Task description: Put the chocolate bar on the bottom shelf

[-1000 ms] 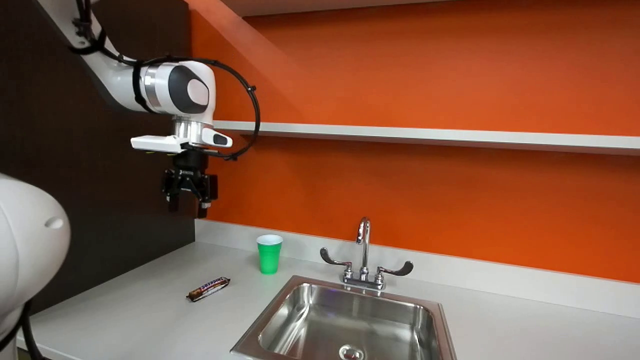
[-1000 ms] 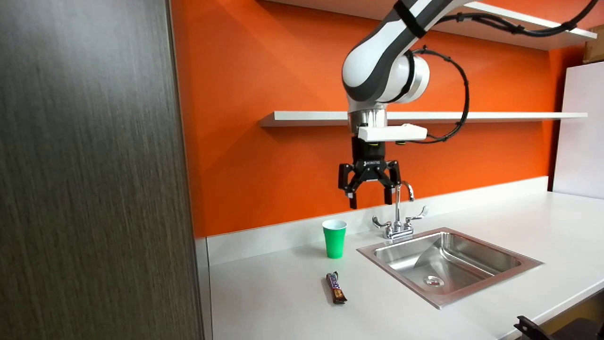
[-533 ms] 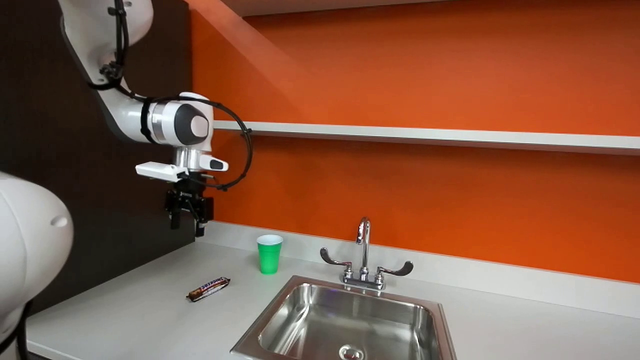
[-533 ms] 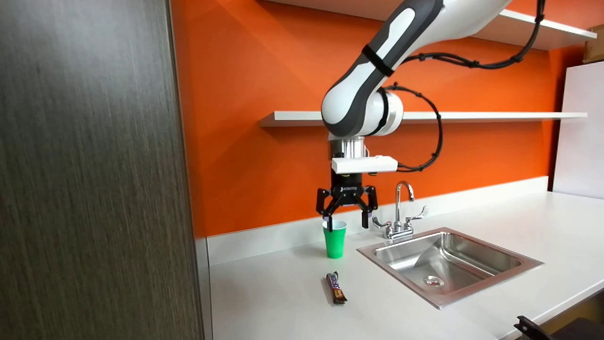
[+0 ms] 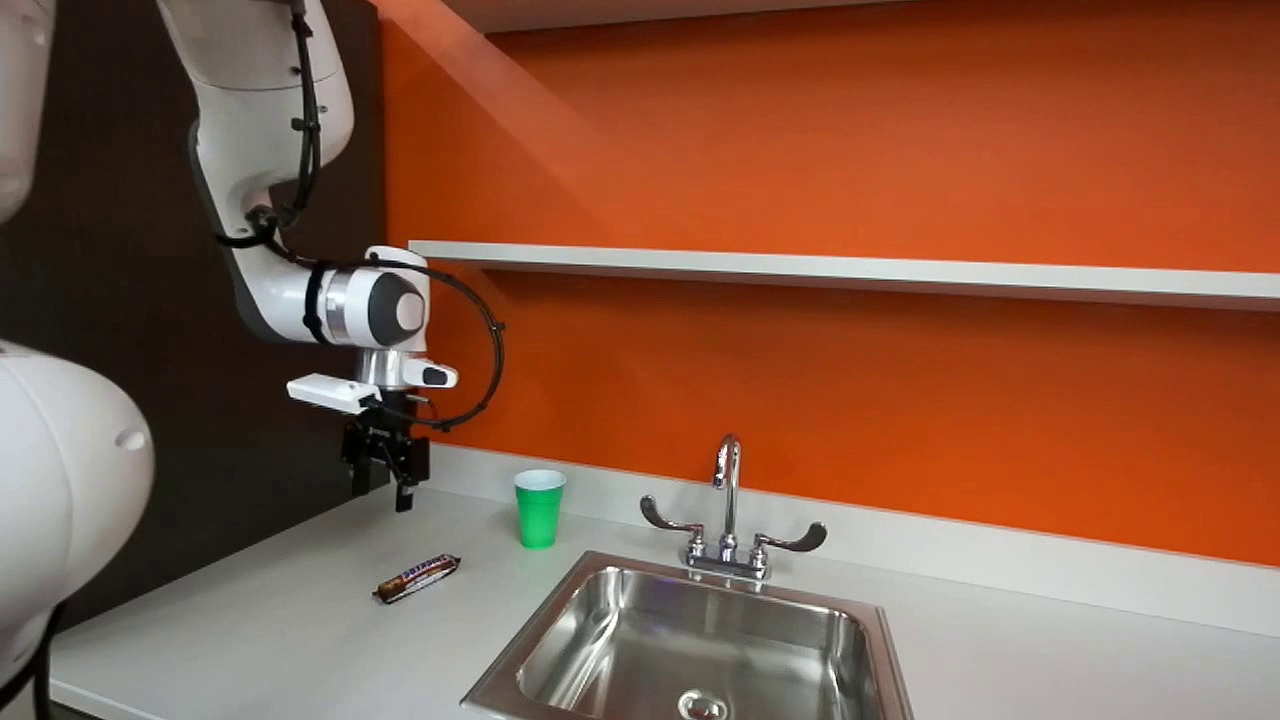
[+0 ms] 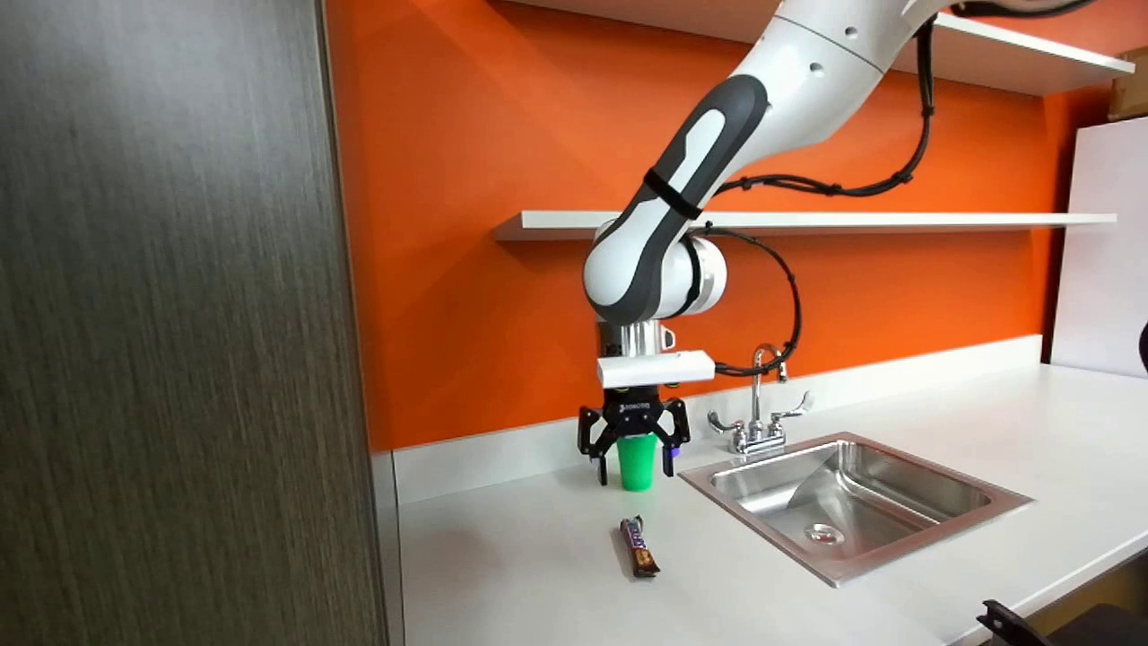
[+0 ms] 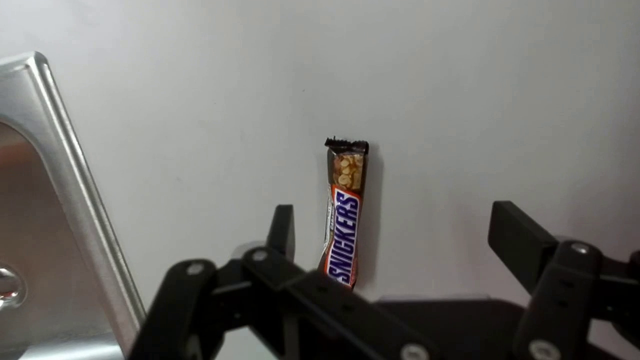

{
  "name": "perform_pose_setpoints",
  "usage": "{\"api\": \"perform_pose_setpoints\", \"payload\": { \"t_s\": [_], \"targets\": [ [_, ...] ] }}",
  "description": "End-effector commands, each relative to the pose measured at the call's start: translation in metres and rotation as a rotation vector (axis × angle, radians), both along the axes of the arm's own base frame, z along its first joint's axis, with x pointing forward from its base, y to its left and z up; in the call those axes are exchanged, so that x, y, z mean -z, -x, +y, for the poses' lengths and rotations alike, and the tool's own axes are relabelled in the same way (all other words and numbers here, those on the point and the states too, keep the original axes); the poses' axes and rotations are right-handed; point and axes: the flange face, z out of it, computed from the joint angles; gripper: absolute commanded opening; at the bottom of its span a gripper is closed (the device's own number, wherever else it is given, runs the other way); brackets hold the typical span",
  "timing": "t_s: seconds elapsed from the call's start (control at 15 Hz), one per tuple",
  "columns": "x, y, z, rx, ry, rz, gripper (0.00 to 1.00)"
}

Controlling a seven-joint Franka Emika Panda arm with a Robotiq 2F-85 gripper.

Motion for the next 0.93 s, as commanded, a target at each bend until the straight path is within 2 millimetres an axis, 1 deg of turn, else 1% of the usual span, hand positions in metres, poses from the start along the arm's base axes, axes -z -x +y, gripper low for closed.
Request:
{"api": "perform_pose_setpoints", "payload": {
  "t_s": [0.0,0.4,0.67,0.87],
  "targets": [
    [0.016,-0.021,0.002,0.047,0.020,-0.019,1.00],
    [0.049,-0.037,-0.012,0.106,0.033,-0.009,1.00],
    [0.069,-0.042,-0.021,0.129,0.042,0.010,1.00],
    [0.080,-0.042,-0.024,0.140,0.046,0.023,1.00]
  ]
}}
